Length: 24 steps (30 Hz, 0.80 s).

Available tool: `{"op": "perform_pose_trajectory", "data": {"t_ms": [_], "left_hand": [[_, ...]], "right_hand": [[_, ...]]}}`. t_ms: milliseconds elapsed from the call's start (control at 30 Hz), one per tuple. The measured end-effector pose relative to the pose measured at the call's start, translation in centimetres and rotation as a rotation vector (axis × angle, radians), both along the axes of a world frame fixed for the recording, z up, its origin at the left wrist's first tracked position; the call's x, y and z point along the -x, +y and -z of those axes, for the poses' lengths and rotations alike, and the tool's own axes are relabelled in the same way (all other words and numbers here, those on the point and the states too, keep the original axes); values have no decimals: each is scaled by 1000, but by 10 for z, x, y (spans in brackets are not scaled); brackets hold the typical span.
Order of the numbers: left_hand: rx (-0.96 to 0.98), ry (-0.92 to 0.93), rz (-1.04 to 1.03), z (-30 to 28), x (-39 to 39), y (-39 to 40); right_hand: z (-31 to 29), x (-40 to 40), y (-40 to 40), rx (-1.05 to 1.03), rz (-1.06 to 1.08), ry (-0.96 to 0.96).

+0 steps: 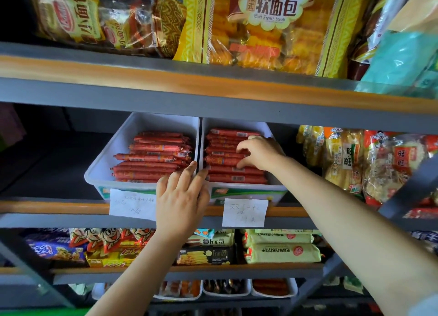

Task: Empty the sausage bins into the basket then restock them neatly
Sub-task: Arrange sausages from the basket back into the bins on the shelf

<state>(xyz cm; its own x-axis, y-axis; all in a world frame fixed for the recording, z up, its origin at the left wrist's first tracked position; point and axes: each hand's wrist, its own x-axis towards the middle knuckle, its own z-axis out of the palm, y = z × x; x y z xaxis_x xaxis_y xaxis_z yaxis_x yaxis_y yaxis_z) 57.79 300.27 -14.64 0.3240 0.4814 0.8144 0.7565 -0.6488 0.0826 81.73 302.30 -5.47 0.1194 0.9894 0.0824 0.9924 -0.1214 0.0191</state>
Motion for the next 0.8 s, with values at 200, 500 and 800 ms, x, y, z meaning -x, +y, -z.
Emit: {"op": "perform_pose_trajectory", "data": {"t_ms": [200,500,800], "left_hand": [[-10,-3,7,-2,1,0],[59,-102,-22,-9,-6,-5],[-33,-127,-91,-2,-14,-2]], "right_hand": [[-5,3,5,32,-3,-51],[7,-3,31,194,157,248],[15,-17,68,246,188,199]]}}
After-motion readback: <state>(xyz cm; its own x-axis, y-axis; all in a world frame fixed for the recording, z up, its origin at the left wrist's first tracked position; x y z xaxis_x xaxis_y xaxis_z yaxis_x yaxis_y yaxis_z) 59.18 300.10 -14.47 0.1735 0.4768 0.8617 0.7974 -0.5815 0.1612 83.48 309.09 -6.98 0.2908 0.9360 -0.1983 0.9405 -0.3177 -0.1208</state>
